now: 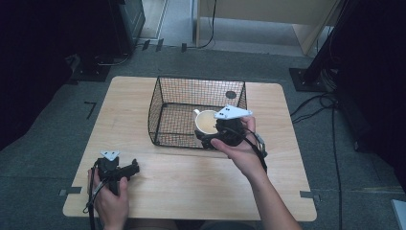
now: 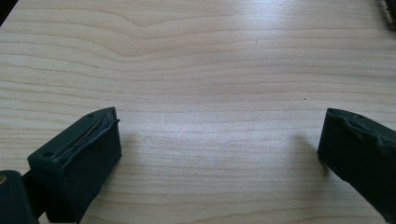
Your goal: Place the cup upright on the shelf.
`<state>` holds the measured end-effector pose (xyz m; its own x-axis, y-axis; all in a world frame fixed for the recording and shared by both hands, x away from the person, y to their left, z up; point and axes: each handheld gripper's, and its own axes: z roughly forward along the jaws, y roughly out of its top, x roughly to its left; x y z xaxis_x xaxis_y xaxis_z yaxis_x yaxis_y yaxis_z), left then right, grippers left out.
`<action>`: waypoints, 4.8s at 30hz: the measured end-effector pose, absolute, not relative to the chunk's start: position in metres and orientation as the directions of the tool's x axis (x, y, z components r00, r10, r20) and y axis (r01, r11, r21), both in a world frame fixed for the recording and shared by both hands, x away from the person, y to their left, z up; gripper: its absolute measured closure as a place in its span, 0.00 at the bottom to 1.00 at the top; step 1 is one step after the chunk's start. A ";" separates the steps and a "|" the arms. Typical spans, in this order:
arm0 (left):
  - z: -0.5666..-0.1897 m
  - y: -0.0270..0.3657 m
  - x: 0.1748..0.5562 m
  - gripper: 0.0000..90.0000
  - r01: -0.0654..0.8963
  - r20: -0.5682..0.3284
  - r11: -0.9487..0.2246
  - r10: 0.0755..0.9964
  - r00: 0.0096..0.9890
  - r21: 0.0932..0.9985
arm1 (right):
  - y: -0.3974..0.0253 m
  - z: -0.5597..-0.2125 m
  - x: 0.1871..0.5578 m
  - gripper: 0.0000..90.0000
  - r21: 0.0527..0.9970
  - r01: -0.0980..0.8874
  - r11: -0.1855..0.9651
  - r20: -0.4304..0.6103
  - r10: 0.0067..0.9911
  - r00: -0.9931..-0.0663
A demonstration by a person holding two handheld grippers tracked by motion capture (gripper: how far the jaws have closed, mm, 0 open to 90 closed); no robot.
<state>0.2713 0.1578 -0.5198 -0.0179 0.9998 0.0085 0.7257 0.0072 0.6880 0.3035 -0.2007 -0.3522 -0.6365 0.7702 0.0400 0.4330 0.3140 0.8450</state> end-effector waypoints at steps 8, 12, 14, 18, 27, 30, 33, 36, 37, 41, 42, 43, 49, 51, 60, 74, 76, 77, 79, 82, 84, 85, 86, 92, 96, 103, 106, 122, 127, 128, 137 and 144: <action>-0.520 0.158 0.271 0.00 0.726 0.009 0.007 1.000 -0.018 0.688 | -0.202 -0.354 0.323 0.10 0.853 0.431 0.295 0.038 0.788 -0.614; -0.520 0.158 0.271 0.00 0.725 0.008 0.007 1.000 -0.018 0.689 | -0.204 -0.357 0.334 0.10 0.859 0.434 0.272 0.048 0.802 -0.596; -0.520 0.158 0.271 0.00 0.725 0.008 0.008 1.000 -0.018 0.689 | -0.205 -0.359 0.340 0.10 0.861 0.435 0.265 0.047 0.809 -0.586; -0.520 0.158 0.271 0.00 0.725 0.009 0.007 1.000 -0.018 0.689 | -0.206 -0.363 0.351 0.11 0.868 0.427 0.254 0.045 0.815 -0.577; -0.520 0.158 0.271 0.00 0.725 0.010 0.005 1.000 -0.017 0.688 | -0.202 -0.370 0.371 0.11 0.879 0.408 0.249 0.040 0.812 -0.583; -0.520 0.158 0.271 0.00 0.726 0.010 0.006 1.000 -0.017 0.688 | -0.200 -0.372 0.379 0.11 0.880 0.396 0.262 0.027 0.805 -0.593; -0.520 0.158 0.271 0.00 0.726 0.010 0.005 1.000 -0.016 0.687 | -0.199 -0.373 0.387 0.11 0.878 0.381 0.290 0.007 0.787 -0.616; -0.520 0.158 0.271 0.00 0.726 0.010 0.006 1.000 -0.017 0.688 | -0.198 -0.375 0.395 0.11 0.878 0.383 0.286 0.017 0.782 -0.623; -0.520 0.158 0.271 0.00 0.727 0.010 0.005 1.000 -0.016 0.687 | -0.198 -0.376 0.397 0.11 0.878 0.385 0.284 0.021 0.781 -0.624; -0.520 0.158 0.271 0.00 0.726 0.010 0.006 1.000 -0.017 0.687 | -0.197 -0.380 0.407 0.11 0.872 0.389 0.298 0.019 0.773 -0.634; -0.520 0.158 0.271 0.00 0.727 0.010 0.005 1.000 -0.016 0.687 | -0.196 -0.381 0.409 0.11 0.870 0.386 0.307 0.010 0.772 -0.636; -0.520 0.158 0.271 0.00 0.727 0.010 0.005 1.000 -0.016 0.687 | -0.195 -0.382 0.412 0.11 0.866 0.389 0.313 0.007 0.772 -0.636; -0.520 0.158 0.271 0.00 0.726 0.009 0.006 1.000 -0.017 0.688 | -0.191 -0.391 0.424 0.11 0.861 0.393 0.322 0.009 0.763 -0.646; -0.520 0.158 0.271 0.00 0.726 0.009 0.006 1.000 -0.017 0.687 | -0.189 -0.394 0.427 0.11 0.861 0.386 0.332 0.000 0.758 -0.653; -0.520 0.158 0.271 0.00 0.726 0.009 0.006 1.000 -0.017 0.688 | -0.188 -0.413 0.440 0.11 0.841 0.394 0.370 0.000 0.730 -0.684; -0.520 0.158 0.271 0.00 0.726 0.009 0.006 1.000 -0.017 0.688 | -0.184 -0.438 0.453 0.11 0.790 0.435 0.433 -0.008 0.716 -0.698; -0.520 0.158 0.271 0.00 0.726 0.009 0.006 1.000 -0.017 0.688 | -0.185 -0.442 0.455 0.11 0.781 0.448 0.435 -0.008 0.724 -0.689; -0.520 0.158 0.271 0.00 0.726 0.009 0.006 1.000 -0.017 0.688 | -0.185 -0.443 0.456 0.11 0.776 0.451 0.440 -0.010 0.724 -0.690; -0.520 0.158 0.271 0.00 0.726 0.009 0.006 1.000 -0.017 0.687 | -0.184 -0.446 0.456 0.11 0.768 0.457 0.448 -0.012 0.724 -0.689; -0.520 0.158 0.271 0.00 0.726 0.009 0.006 1.000 -0.017 0.687 | -0.183 -0.448 0.457 0.11 0.760 0.463 0.455 -0.013 0.724 -0.690; -0.520 0.158 0.271 0.00 0.726 0.009 0.006 1.000 -0.017 0.688 | -0.183 -0.449 0.457 0.10 0.760 0.462 0.457 -0.012 0.721 -0.693; -0.520 0.158 0.271 0.00 0.726 0.009 0.006 1.000 -0.017 0.688 | -0.183 -0.450 0.457 0.10 0.759 0.465 0.456 -0.007 0.720 -0.694; -0.520 0.158 0.271 0.00 0.726 0.009 0.006 1.000 -0.017 0.688 | -0.183 -0.451 0.458 0.10 0.755 0.470 0.458 -0.004 0.719 -0.695; -0.520 0.158 0.271 0.00 0.726 0.009 0.006 1.000 -0.017 0.688 | -0.184 -0.455 0.458 0.10 0.735 0.491 0.469 0.010 0.716 -0.698; -0.520 0.158 0.271 0.00 0.726 0.009 0.006 1.000 -0.017 0.688 | -0.186 -0.456 0.459 0.10 0.732 0.516 0.444 0.025 0.740 -0.673; -0.520 0.158 0.271 0.00 0.726 0.009 0.006 1.000 -0.017 0.688 | -0.188 -0.449 0.456 0.00 0.721 0.549 0.423 0.036 0.769 -0.639; -0.520 0.158 0.271 0.00 0.726 0.009 0.006 1.000 -0.017 0.688 | -0.190 -0.448 0.456 0.00 0.734 0.540 0.411 0.030 0.776 -0.630; -0.520 0.158 0.271 0.00 0.726 0.009 0.006 1.000 -0.017 0.688 | -0.196 -0.411 0.445 0.00 0.826 0.431 0.364 0.004 0.760 -0.649; -0.520 0.158 0.271 0.00 0.726 0.009 0.006 1.000 -0.017 0.688 | -0.198 -0.402 0.438 0.00 0.824 0.432 0.367 0.007 0.755 -0.656; -0.520 0.158 0.271 0.00 0.726 0.009 0.006 1.000 -0.017 0.688 | -0.197 -0.401 0.436 0.00 0.819 0.433 0.376 0.003 0.752 -0.659; -0.520 0.158 0.271 0.00 0.726 0.009 0.006 1.000 -0.017 0.688 | -0.191 -0.395 0.412 0.00 0.805 0.424 0.414 -0.012 0.727 -0.687; -0.520 0.158 0.271 0.00 0.726 0.009 0.006 1.000 -0.017 0.688 | -0.190 -0.395 0.394 0.00 0.791 0.429 0.437 -0.026 0.724 -0.690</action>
<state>0.2712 0.1579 -0.5199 -0.0169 0.9998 0.0091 0.7259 0.0060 0.6878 0.3939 -0.1901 -0.3947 -0.6897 0.7237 -0.0261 0.4287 0.4370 0.7907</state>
